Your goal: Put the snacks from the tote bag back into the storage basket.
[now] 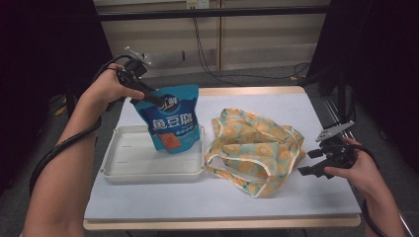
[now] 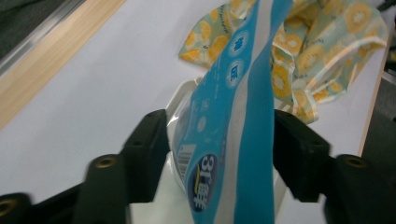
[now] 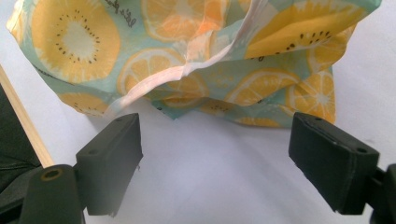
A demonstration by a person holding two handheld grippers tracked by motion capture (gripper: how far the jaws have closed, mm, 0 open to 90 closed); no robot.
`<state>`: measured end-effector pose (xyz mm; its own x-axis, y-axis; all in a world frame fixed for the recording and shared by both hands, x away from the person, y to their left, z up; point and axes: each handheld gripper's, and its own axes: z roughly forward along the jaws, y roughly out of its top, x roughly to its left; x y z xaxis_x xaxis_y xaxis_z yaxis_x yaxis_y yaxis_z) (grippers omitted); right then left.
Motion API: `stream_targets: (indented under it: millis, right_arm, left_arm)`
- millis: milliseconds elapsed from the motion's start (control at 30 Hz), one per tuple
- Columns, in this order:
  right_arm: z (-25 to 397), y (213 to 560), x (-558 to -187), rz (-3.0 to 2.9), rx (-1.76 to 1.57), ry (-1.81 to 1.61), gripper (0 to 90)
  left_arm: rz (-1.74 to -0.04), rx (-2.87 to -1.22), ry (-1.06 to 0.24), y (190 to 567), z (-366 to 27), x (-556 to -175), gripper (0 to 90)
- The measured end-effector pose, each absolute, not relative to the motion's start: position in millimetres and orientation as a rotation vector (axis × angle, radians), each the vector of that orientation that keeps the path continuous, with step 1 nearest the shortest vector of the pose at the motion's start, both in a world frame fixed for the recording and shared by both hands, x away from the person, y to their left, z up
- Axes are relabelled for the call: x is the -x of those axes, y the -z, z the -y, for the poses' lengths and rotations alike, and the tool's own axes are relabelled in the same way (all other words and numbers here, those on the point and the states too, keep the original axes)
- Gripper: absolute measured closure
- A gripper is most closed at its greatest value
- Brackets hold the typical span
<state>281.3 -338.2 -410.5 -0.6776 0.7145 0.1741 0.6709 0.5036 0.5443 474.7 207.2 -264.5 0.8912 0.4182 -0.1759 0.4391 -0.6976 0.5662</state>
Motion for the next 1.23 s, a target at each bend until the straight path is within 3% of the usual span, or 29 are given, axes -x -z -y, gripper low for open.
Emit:
stream_targets:
  millis: [133, 300, 433, 1233]
  right_arm:
    - [337.9, 409.0, -280.2, -2.656, -1.231, -0.919, 17.3]
    - [338.2, 407.6, -279.0, -2.653, -1.239, -0.907, 16.9]
    - [339.2, 406.1, -278.7, -2.647, -1.217, -0.912, 16.7]
    - [339.7, 401.3, -276.0, -2.639, -1.225, -0.891, 14.2]
  left_arm:
    - [-0.633, -2.457, 0.020, 261.3, -213.0, -465.7, 27.5]
    - [-0.690, -2.456, -0.028, 258.9, -223.7, -454.0, 20.3]
    - [-0.691, -2.379, -0.028, 259.8, -233.7, -444.1, 19.1]
    - [-0.772, -2.318, -0.039, 309.0, -250.1, -401.2, 11.0]
